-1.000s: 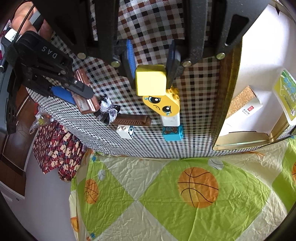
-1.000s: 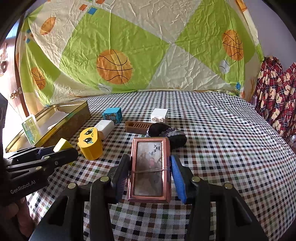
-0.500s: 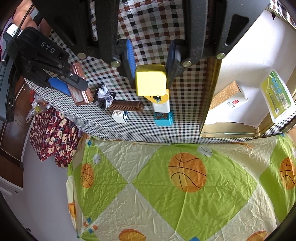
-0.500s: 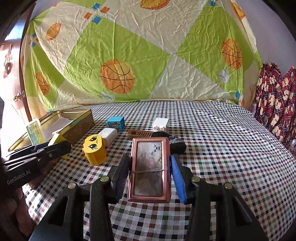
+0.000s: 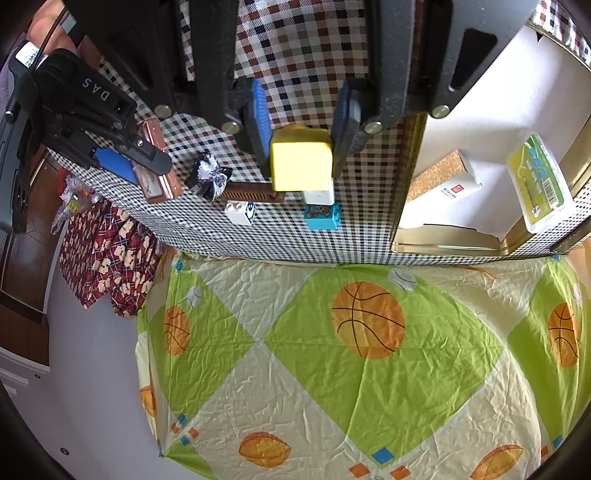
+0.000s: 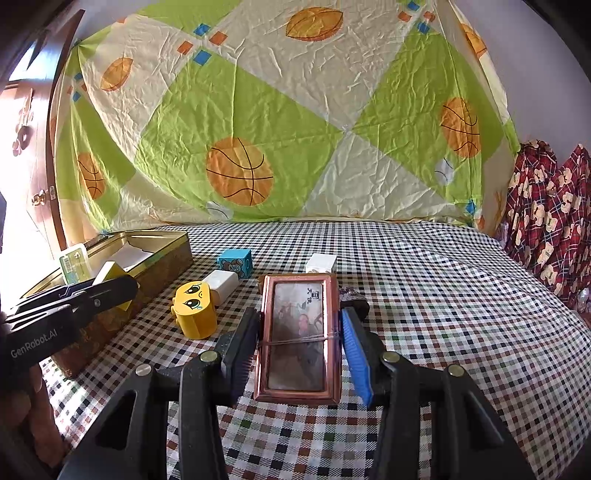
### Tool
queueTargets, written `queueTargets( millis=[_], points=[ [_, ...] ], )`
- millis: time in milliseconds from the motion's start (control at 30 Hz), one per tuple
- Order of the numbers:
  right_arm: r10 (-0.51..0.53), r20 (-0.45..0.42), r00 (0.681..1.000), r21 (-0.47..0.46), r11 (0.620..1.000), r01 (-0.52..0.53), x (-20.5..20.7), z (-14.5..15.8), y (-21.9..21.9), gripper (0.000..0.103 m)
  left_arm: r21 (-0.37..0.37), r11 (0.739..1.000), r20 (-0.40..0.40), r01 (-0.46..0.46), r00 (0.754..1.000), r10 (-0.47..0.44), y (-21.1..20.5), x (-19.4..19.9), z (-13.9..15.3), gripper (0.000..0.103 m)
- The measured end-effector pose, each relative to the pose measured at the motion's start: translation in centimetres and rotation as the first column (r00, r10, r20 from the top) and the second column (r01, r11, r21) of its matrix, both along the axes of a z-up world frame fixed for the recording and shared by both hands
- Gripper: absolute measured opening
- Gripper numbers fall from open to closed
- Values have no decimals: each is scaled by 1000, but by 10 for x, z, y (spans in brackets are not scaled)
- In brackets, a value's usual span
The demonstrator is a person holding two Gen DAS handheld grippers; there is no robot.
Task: Organize rigid objects
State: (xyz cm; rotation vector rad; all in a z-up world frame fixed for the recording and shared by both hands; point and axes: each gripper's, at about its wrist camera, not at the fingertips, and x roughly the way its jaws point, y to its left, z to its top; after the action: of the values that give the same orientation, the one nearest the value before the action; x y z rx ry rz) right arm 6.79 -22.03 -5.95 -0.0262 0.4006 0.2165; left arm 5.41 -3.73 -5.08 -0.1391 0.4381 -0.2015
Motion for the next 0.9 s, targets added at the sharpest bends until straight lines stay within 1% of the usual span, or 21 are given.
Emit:
queueTargets(
  millis=[400,900],
  points=[
    [2,64,998,-2,1000,-1,-9,3,0,48,10,1000,65,-16,998,15,-1,-11,4,28],
    [-2,128,992,-1,1000,2,-21,4,-1,48,21,999,115,-27,993,24,-2,-19,6,28]
  ],
)
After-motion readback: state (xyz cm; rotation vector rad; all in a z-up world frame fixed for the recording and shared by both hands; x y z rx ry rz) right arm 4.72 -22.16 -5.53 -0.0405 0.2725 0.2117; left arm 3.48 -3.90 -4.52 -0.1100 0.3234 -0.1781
